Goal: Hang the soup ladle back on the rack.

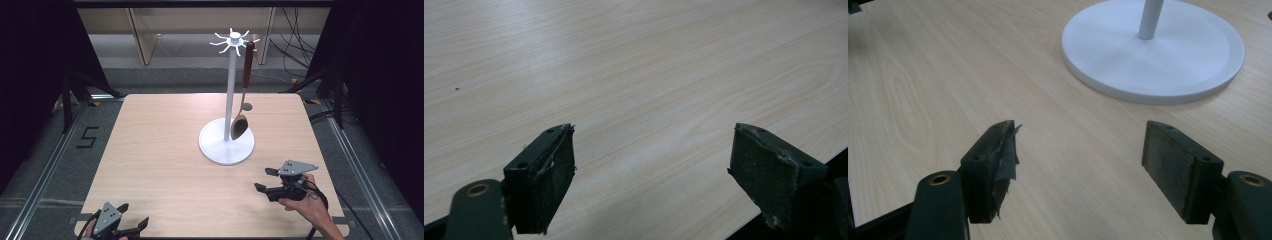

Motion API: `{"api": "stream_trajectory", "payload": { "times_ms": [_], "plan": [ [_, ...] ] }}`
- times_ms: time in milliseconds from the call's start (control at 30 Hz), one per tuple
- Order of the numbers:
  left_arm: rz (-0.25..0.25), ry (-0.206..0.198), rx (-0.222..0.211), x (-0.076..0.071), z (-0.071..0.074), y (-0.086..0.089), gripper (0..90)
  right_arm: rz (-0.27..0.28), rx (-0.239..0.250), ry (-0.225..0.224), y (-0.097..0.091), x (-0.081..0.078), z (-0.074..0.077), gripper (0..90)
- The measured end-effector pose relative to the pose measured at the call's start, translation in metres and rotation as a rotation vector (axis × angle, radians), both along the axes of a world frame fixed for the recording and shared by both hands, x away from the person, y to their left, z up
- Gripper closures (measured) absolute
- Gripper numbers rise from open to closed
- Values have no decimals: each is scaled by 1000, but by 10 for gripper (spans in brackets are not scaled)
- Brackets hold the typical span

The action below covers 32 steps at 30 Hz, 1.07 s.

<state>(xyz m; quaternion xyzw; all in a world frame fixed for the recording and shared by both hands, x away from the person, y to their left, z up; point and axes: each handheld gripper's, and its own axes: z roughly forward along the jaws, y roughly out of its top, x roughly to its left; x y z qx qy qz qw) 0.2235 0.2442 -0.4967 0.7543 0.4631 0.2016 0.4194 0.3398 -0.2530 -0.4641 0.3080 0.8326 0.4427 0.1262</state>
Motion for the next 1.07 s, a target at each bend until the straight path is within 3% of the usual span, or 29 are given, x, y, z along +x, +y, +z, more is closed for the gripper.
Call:
{"api": "stream_trajectory", "payload": {
  "times_ms": [67, 200, 233, 333, 633, 700, 833, 933, 1067],
  "plan": [
    [0, 0, 0, 0, 0, 0, 175, -7, 2, 16, 0, -2, 0, 307],
    [-4, 3, 15, 0, 1, 1, 175, -9, -8, -3, -1, -5, -2, 306],
    [-5, 4, 15, 0, 0, 1, 175, -6, 2, 15, -1, -6, -2, 306],
    [5, 1, 0, 0, 0, 0, 175, -31, -3, -5, -3, -10, -4, 305],
    [-4, 4, 14, 0, 0, 1, 175, -24, -18, 5, -8, -17, -9, 305],
    [-5, 5, 13, 0, 0, 1, 175, -51, -12, 14, -9, -20, -10, 305],
    [-4, 4, 16, 0, 0, 2, 175, -34, -26, -13, -11, -18, -11, 305],
    [3, 3, 0, 0, 0, 0, 175, -35, -16, 14, -11, -18, -11, 305],
    [0, 5, 12, 0, 0, 1, 175, -36, -16, 13, -11, -17, -11, 305]
  ]
}}
